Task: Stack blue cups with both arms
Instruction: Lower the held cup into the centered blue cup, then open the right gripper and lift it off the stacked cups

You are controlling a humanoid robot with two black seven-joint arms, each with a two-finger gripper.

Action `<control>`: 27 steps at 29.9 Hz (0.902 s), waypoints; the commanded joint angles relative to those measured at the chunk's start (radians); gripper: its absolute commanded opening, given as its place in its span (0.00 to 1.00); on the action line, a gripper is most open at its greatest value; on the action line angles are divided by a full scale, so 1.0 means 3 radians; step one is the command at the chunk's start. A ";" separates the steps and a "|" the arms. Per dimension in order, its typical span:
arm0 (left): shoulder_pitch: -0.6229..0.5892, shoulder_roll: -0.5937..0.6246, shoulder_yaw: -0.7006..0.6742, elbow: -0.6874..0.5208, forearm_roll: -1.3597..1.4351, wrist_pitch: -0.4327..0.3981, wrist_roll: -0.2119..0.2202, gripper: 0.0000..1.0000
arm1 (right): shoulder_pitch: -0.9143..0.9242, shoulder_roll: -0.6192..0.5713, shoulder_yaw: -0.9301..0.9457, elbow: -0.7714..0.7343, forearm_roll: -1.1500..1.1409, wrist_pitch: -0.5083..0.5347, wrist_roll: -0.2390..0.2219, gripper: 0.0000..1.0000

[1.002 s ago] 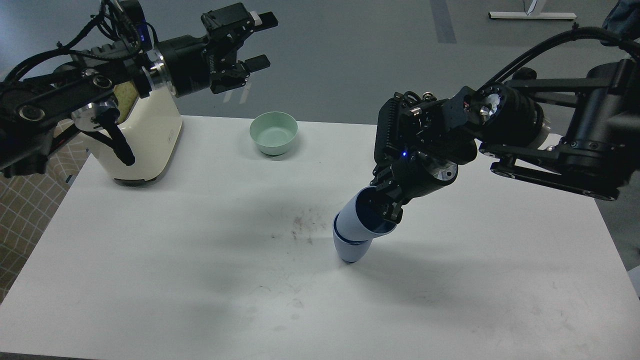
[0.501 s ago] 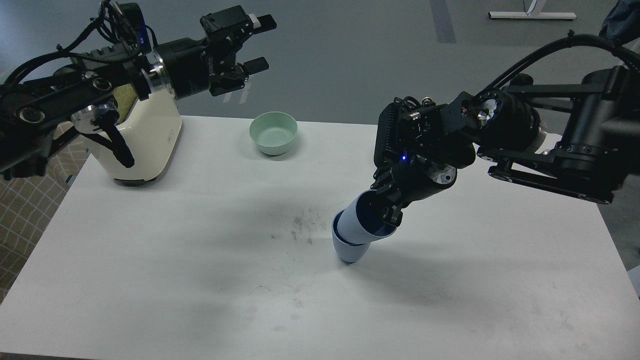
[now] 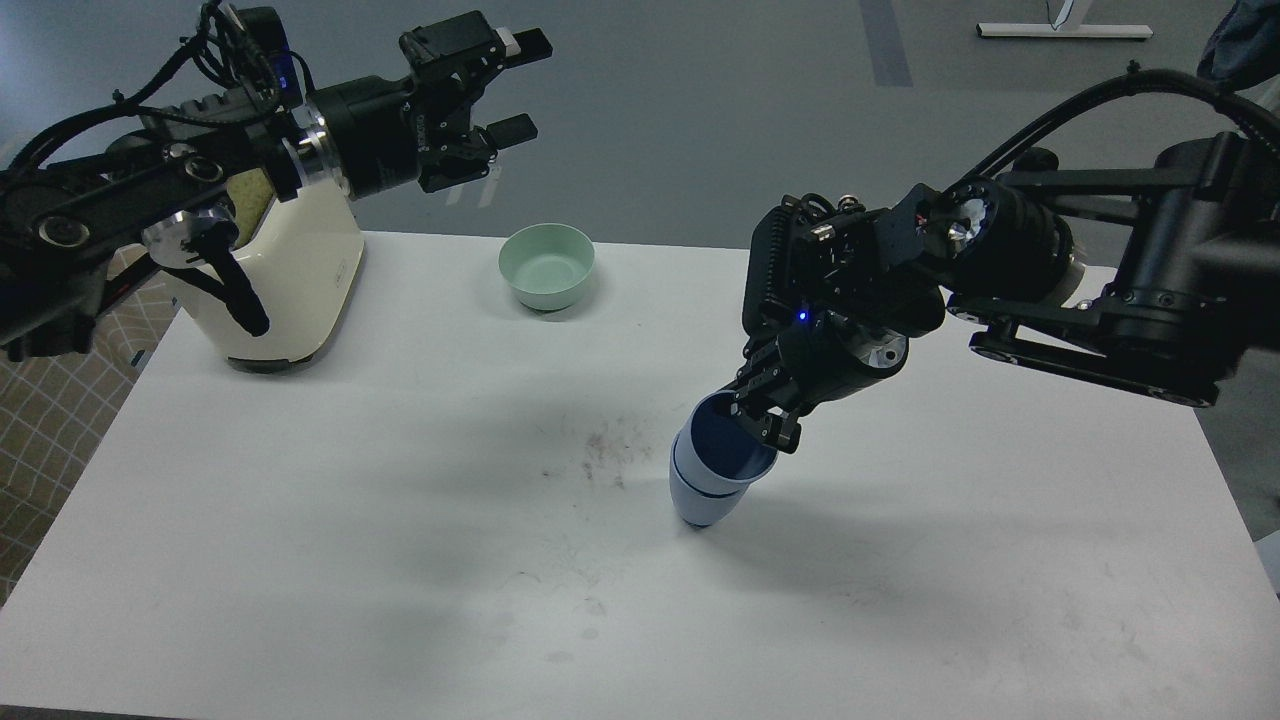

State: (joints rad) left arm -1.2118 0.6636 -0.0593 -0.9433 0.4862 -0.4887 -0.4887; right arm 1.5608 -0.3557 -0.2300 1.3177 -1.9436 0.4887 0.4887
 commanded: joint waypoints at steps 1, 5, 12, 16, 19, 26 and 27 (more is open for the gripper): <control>0.0000 -0.0003 0.0003 0.0000 0.0000 0.0000 0.0000 0.98 | -0.0013 -0.0001 0.0000 0.0000 0.0000 0.0000 0.0000 0.20; 0.0000 -0.0003 0.0003 0.0000 0.0000 0.0000 0.0000 0.98 | -0.0013 -0.0001 0.0000 0.0000 0.0000 0.0000 0.0000 0.25; 0.0005 -0.0008 0.0003 0.0000 0.0000 0.0000 0.0000 0.98 | 0.0023 -0.0021 0.0036 -0.0092 0.0015 0.0000 0.0000 0.53; 0.0005 -0.0008 0.0003 0.0005 0.0000 0.0000 0.0000 0.98 | 0.0064 -0.0057 0.0102 -0.0097 0.0056 0.0000 0.0000 0.72; 0.0005 -0.0008 0.0003 0.0010 0.0000 0.0000 0.0000 0.98 | 0.0074 -0.0174 0.0235 -0.0087 0.0062 0.0000 0.0000 0.87; 0.0005 -0.0024 0.0003 0.0010 0.0000 0.0003 0.0000 0.98 | 0.0069 -0.0501 0.0883 -0.0087 0.0077 0.0000 0.0000 1.00; 0.0005 -0.0024 0.0003 0.0015 0.0000 0.0008 0.0000 0.98 | 0.0059 -0.0547 0.0996 -0.0092 0.0082 0.0000 0.0000 1.00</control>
State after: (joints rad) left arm -1.2097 0.6572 -0.0582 -0.9403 0.4862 -0.4885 -0.4887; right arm 1.5852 -0.4664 -0.0443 1.2927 -1.9224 0.4887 0.4888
